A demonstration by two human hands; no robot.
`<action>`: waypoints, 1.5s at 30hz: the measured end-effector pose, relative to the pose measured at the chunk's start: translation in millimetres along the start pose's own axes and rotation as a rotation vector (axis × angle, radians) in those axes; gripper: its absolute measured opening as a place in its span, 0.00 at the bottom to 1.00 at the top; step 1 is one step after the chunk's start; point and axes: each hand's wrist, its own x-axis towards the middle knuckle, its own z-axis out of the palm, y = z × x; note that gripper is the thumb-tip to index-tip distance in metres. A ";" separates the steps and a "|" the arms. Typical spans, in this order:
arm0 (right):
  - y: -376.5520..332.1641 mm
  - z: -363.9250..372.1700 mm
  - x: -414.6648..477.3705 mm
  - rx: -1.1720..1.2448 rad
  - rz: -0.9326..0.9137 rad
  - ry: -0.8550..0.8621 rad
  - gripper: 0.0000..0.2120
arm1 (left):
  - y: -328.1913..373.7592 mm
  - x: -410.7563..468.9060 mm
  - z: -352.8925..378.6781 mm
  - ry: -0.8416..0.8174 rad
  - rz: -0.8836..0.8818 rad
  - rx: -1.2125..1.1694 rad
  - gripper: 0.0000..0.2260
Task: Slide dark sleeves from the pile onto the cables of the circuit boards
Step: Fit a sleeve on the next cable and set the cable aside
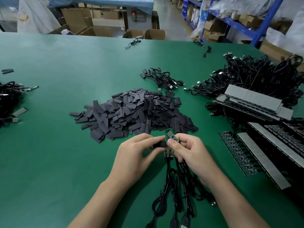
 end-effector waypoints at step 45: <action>-2.8 -9.9 -3.1 -0.371 0.005 -0.057 0.18 | -9.3 3.8 -6.5 -0.175 0.127 0.140 0.12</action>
